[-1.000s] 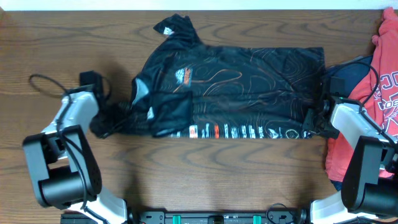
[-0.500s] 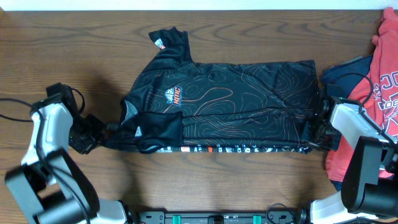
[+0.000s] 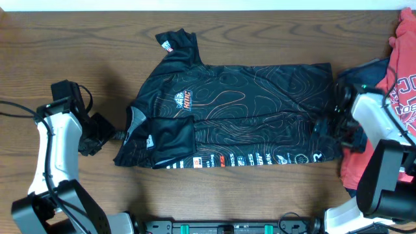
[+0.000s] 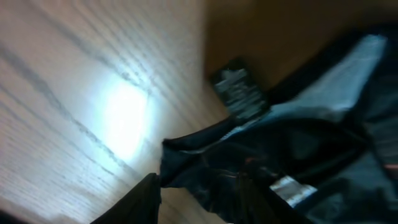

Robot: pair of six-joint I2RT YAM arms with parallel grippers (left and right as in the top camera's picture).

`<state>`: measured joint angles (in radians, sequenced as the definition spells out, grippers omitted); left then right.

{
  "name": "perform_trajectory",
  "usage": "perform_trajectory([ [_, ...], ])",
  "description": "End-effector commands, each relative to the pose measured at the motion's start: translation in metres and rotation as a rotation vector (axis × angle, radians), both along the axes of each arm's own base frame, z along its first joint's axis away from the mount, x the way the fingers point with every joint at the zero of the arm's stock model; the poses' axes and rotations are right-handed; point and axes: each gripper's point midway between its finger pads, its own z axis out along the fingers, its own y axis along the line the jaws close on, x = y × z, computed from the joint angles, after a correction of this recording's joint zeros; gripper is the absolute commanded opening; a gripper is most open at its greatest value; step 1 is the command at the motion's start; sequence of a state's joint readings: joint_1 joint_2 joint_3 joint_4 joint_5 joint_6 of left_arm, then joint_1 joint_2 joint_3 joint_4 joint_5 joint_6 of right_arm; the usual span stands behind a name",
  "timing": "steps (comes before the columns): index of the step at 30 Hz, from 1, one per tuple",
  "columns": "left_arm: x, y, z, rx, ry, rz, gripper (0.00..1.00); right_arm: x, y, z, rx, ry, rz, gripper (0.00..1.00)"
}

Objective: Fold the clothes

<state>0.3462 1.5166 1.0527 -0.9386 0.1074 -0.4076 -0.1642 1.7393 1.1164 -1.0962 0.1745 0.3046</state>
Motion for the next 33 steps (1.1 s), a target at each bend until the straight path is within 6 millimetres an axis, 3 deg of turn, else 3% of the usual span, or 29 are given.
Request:
perform_trajectory([
  [1, 0.033, -0.012, 0.035, -0.016, -0.153, -0.119, 0.51, 0.027, -0.003, 0.022, -0.007, -0.076, -0.004, 0.99],
  [4, 0.066, -0.035, 0.06, -0.041, -0.286, -0.262, 0.71, 0.051, 0.001, 0.041, 0.029, -0.155, 0.003, 0.99],
  [7, 0.097, -0.059, 0.081, -0.01, -0.409, -0.399, 0.83, 0.078, 0.015, 0.055, 0.119, -0.257, 0.027, 0.99],
  [10, 0.126, -0.083, 0.095, 0.025, -0.514, -0.518, 0.84, 0.092, 0.025, 0.061, 0.179, -0.311, 0.082, 0.99],
  [14, 0.162, -0.103, 0.102, 0.044, -0.598, -0.593, 0.85, 0.092, 0.025, 0.06, 0.181, -0.313, 0.083, 0.99],
  [20, 0.221, -0.123, 0.086, 0.01, -0.623, -0.642, 0.86, 0.089, 0.025, 0.06, 0.183, -0.301, 0.081, 0.99],
  [25, 0.269, -0.137, 0.061, -0.02, -0.632, -0.669, 0.87, 0.088, 0.026, 0.06, 0.184, -0.295, 0.08, 0.99],
  [33, 0.316, -0.158, 0.019, -0.012, -0.694, -0.702, 0.87, 0.087, 0.026, 0.06, 0.185, -0.291, 0.079, 0.99],
])
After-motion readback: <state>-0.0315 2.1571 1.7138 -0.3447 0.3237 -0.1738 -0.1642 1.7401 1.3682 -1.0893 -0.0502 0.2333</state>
